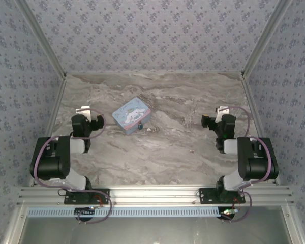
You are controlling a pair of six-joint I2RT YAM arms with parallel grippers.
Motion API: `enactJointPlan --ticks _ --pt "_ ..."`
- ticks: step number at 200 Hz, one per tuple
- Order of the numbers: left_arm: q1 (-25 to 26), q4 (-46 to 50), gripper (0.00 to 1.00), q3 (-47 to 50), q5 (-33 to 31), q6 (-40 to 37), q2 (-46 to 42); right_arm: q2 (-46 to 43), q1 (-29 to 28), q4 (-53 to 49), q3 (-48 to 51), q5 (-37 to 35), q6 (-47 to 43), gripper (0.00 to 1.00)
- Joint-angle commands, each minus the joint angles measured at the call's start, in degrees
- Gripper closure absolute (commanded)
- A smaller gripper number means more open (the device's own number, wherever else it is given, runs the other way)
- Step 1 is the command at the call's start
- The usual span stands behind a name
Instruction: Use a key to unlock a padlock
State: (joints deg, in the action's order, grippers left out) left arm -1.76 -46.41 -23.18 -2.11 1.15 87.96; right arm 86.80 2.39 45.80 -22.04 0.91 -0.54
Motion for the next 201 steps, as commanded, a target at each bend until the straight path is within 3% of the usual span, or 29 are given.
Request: enactJointPlan --ticks 1,131,146,174,191,201 --pt "0.5 0.1 0.01 -0.6 0.6 0.3 -0.1 0.3 0.2 0.1 -0.5 0.3 -0.7 0.00" --pt "0.4 -0.2 0.01 -0.5 0.7 0.4 -0.1 0.0 0.5 -0.1 -0.5 0.0 -0.2 0.00" --pt "0.4 1.4 0.01 -0.4 0.9 0.3 -2.5 -3.5 0.6 -6.3 -2.3 -1.4 0.5 0.00" --pt "0.5 9.8 0.01 -0.1 -1.8 1.4 -14.5 -13.3 0.8 -24.4 -7.4 0.6 3.3 0.00" --pt "0.3 20.3 0.01 -3.1 -5.6 9.0 -21.6 -18.0 0.3 -33.9 -10.4 1.8 5.5 0.00" --pt "-0.2 28.1 0.01 -6.6 -4.1 14.8 -24.4 -20.2 -0.1 -40.5 -12.6 2.9 7.4 0.00"
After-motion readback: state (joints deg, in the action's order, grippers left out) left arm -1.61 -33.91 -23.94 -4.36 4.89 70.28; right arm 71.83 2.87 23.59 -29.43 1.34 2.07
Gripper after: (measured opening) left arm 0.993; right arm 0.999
